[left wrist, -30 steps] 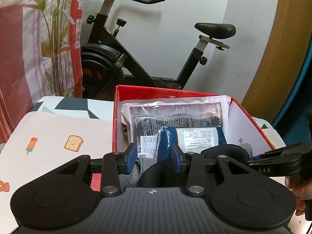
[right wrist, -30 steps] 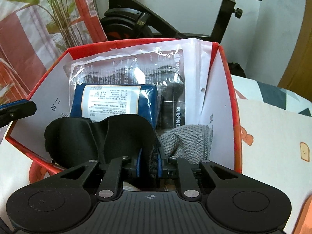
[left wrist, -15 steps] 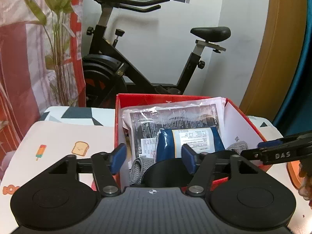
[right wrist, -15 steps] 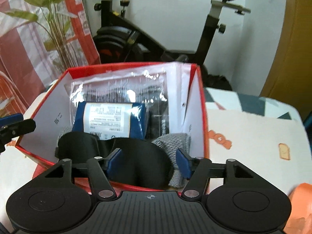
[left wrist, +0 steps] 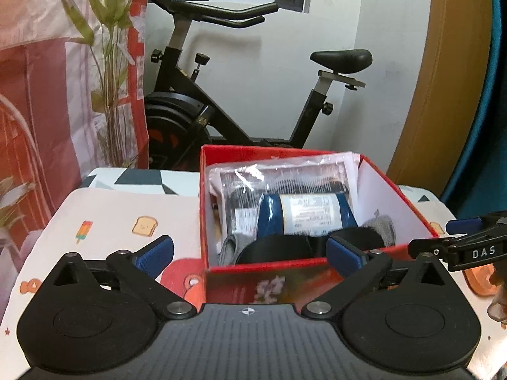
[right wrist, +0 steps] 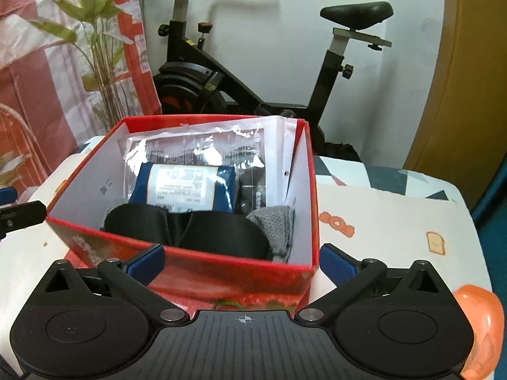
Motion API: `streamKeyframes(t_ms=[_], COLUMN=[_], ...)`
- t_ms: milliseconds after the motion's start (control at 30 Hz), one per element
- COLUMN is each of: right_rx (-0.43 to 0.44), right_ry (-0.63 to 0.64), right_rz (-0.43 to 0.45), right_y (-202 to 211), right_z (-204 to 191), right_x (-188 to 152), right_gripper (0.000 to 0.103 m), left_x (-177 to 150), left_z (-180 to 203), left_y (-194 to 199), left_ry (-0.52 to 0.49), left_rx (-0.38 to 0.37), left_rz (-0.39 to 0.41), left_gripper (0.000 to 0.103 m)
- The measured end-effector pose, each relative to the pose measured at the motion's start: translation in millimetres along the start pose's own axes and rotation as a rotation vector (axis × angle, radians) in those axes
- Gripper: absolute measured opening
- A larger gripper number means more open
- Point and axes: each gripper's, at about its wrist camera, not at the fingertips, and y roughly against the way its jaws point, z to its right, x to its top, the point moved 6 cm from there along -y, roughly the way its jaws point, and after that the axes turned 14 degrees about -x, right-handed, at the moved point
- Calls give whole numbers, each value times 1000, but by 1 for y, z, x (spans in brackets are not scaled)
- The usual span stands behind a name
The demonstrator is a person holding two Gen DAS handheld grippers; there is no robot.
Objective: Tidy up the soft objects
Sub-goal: 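Lower both tools onto the black cloth and grey glove and close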
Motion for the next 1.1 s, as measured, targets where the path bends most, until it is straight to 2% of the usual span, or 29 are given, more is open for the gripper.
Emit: streamKeyframes(t_ms=[200, 367, 500, 667, 700, 867, 1000, 1100], right_rx=[31, 55, 68, 79, 93, 120, 115, 142], right_ry=[-12, 34, 62, 79, 64, 20, 4, -20], right_rz=[25, 103, 155, 204, 203, 176, 216, 244], right_y=[12, 23, 29, 25, 24, 16, 19, 23], right_z=[-1, -8, -15, -25, -25, -29, -28, -27], right_x=[-27, -54, -78, -109, -115, -140, -147, -143], right_gripper=[103, 102, 101, 93, 88, 80, 69, 59], left_x=[-22, -48, -71, -98, -103, -122, -127, -127], left_z=[6, 12, 10, 7, 6, 0, -5, -6], left_y=[14, 20, 19, 18, 18, 23, 26, 26], left_ry=[-12, -10, 34, 90, 101, 146, 156, 156], left_rx=[9, 3, -16, -35, -36, 17, 36, 38], left_rz=[1, -9, -36, -52, -55, -24, -10, -3], left_gripper=[103, 103, 103, 103, 103, 103, 103, 103])
